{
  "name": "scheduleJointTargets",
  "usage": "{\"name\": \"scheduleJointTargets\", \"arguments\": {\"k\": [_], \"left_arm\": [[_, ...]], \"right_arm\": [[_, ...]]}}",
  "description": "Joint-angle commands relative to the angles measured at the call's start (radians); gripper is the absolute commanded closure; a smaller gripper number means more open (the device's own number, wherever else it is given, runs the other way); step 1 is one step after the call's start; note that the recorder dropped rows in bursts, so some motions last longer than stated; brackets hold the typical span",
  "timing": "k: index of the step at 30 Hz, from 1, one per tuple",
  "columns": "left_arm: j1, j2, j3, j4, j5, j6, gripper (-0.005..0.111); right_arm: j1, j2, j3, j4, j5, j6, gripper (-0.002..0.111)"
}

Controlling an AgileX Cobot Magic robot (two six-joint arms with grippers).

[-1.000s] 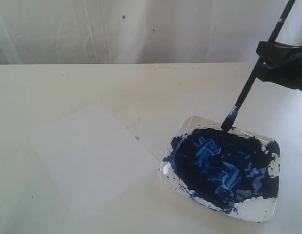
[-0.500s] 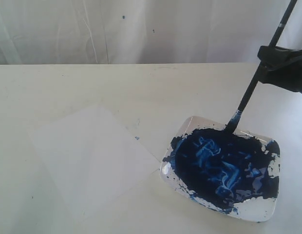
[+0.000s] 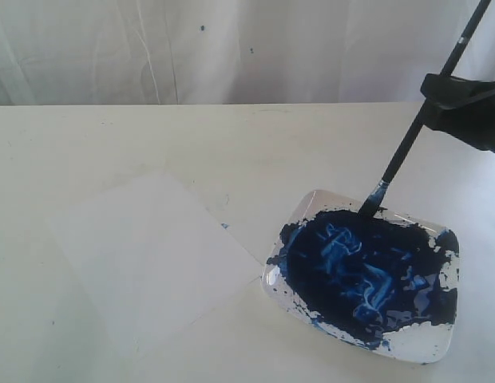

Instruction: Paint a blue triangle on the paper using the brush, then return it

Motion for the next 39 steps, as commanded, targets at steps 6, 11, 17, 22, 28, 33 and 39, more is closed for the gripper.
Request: {"name": "scheduleJointTargets", "arguments": {"k": [6,11,17,22,28,33,39], "left_arm": [[0.003,0.362,-0.243,-0.015,0.100,0.430,0.107],[0.003,0.574,-0.277,-0.011,0.111,0.454,0.107],[-0.046,0.789,-0.324,-0.062,0.144,0.394,0.107],[-0.091,1.002,-0.492,-0.068,0.462,0.292,0.107],[-0.116,1.284,-0.763,-0.107,0.868,0.292,0.107],[-0.116,1.424,-0.852,-0.107,0.854,0.297,0.107],[-0.116,1.531,-0.857,-0.107,0.670,0.329,0.107]], "right_arm": [[-0.005,-0.008,-0.002,-0.006,-0.035,0.006,0.102],[-0.005,-0.008,-0.002,-0.035,-0.102,0.006,0.102],[-0.005,-0.008,-0.002,-0.047,-0.093,0.006,0.102],[-0.005,-0.008,-0.002,-0.048,-0.083,0.006,0.102],[-0.005,-0.008,-0.002,-0.049,-0.050,0.006,0.102],[-0.005,-0.008,-0.002,-0.049,-0.034,0.006,0.102],[-0.005,-0.008,-0.002,-0.049,-0.034,0.006,0.102]]}}
